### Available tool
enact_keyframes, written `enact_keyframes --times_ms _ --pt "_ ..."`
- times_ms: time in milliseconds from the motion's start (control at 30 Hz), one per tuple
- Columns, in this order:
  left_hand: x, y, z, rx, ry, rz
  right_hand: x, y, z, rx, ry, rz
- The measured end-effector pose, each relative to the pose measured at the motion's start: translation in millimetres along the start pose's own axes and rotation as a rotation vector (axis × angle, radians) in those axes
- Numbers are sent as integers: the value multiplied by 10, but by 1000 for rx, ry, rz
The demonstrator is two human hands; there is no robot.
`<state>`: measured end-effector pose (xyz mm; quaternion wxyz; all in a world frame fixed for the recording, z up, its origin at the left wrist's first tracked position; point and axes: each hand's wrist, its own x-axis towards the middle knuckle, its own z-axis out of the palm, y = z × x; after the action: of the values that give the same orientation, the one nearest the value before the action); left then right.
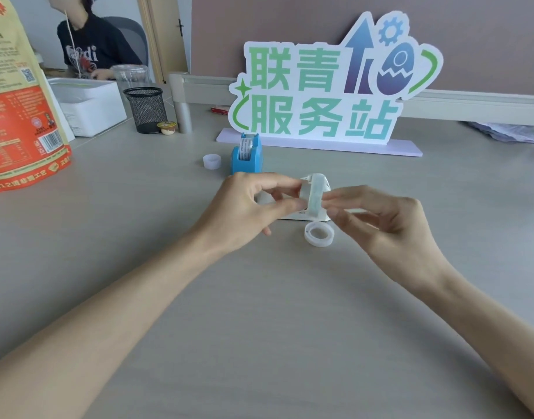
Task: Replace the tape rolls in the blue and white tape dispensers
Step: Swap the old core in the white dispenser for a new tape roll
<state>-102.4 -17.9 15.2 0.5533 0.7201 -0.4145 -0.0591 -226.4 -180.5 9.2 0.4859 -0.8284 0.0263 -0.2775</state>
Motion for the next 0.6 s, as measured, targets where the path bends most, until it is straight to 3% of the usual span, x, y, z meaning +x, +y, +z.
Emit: enact_keyframes --times_ms 100,267,400,600 --pt "-3 27 15 -53 -85 26 37 24 5 123 60 57" --pt "-22 18 73 -155 -65 -21 76 1 -4 288 30 124" --pt "-24 37 102 -186 -26 -21 68 -8 4 231 -20 111" --pt "-39 66 122 -211 -48 -19 71 5 -23 293 40 152"
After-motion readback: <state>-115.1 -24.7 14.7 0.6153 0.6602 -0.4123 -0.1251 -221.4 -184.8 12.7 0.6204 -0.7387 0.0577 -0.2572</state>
